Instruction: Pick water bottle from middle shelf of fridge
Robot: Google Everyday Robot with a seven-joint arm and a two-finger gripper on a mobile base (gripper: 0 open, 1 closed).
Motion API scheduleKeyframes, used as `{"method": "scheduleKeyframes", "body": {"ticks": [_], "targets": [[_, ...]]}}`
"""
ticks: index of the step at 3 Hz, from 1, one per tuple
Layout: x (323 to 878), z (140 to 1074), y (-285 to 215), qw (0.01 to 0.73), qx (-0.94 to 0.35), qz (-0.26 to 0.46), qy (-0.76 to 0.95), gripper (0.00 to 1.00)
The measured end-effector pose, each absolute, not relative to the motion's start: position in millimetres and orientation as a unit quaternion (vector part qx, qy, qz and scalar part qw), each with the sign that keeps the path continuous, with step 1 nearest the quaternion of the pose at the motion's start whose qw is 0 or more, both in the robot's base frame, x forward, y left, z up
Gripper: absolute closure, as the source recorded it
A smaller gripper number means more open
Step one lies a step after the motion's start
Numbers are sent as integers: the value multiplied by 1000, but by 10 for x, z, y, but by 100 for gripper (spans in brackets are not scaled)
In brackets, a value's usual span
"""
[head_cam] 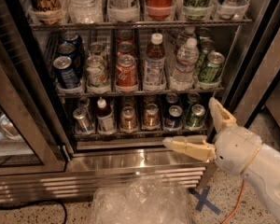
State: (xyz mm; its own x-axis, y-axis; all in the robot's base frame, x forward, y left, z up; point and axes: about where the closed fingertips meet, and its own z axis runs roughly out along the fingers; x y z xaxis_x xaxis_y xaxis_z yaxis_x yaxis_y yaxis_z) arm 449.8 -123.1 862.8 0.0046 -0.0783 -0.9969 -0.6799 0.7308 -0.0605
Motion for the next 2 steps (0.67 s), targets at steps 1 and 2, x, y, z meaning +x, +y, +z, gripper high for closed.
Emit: {"method": "scheduleKeyframes", "body": {"ticks": [1, 2], "targets": [[4416, 8422, -1574, 688, -169, 226, 669, 0], [4380, 8483, -1853, 707, -108, 220, 664, 0]]}}
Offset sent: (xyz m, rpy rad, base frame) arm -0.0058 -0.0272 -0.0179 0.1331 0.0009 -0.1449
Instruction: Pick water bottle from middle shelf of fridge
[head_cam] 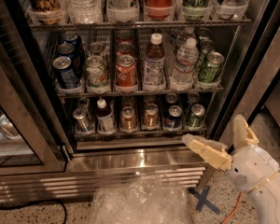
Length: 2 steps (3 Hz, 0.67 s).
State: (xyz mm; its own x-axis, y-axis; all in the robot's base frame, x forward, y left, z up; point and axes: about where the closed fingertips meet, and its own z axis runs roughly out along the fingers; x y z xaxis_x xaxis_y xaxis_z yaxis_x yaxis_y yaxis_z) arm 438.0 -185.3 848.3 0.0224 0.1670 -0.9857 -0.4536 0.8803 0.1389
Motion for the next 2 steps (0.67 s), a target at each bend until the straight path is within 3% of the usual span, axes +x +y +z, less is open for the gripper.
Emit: {"method": "scheduleKeyframes", "body": {"ticks": [2], "targets": [[4415, 8494, -1825, 706, -118, 209, 666, 0]]}}
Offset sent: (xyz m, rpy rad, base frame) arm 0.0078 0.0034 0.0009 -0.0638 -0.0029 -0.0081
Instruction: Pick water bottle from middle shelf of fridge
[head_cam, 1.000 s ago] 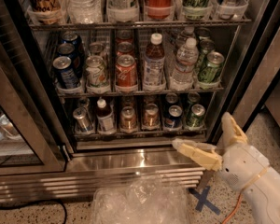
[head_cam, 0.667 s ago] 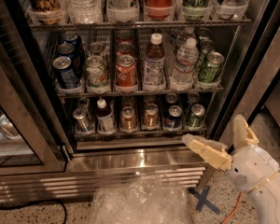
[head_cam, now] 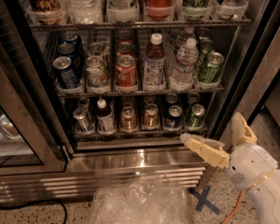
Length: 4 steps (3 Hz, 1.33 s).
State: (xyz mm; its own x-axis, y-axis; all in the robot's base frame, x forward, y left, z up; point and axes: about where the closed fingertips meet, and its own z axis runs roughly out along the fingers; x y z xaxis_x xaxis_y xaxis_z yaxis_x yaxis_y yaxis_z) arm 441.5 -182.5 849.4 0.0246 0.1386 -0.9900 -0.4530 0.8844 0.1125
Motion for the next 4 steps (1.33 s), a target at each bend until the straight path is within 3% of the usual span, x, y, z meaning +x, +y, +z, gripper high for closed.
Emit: {"method": "scheduleKeyframes", "body": {"ticks": [2, 3, 4], "targets": [[4385, 8703, -1848, 752, -134, 120, 634, 0], [4387, 8947, -1472, 779, -163, 95, 598, 0], [4406, 9029, -1616, 792, -145, 71, 588, 0]]}}
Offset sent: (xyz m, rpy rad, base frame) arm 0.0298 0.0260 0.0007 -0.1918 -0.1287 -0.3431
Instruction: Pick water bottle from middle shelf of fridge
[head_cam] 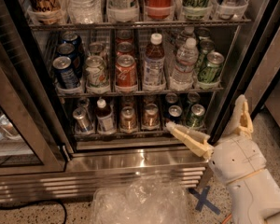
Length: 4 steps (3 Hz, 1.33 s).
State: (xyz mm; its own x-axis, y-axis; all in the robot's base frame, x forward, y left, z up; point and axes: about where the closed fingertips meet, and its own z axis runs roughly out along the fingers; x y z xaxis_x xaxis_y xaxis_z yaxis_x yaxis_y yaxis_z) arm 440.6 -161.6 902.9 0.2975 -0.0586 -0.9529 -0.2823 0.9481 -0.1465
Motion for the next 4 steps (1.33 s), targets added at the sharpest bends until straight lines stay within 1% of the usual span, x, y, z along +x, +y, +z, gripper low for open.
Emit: {"method": "scheduleKeyframes", "body": {"ticks": [1, 2, 3, 4], "targets": [[4422, 9021, -1606, 791, -149, 68, 589, 0], [4553, 8942, -1607, 776, -165, 48, 607, 0], [4553, 8942, -1607, 776, -165, 48, 607, 0], [4706, 8840, -1614, 767, -152, 62, 620, 0]]}}
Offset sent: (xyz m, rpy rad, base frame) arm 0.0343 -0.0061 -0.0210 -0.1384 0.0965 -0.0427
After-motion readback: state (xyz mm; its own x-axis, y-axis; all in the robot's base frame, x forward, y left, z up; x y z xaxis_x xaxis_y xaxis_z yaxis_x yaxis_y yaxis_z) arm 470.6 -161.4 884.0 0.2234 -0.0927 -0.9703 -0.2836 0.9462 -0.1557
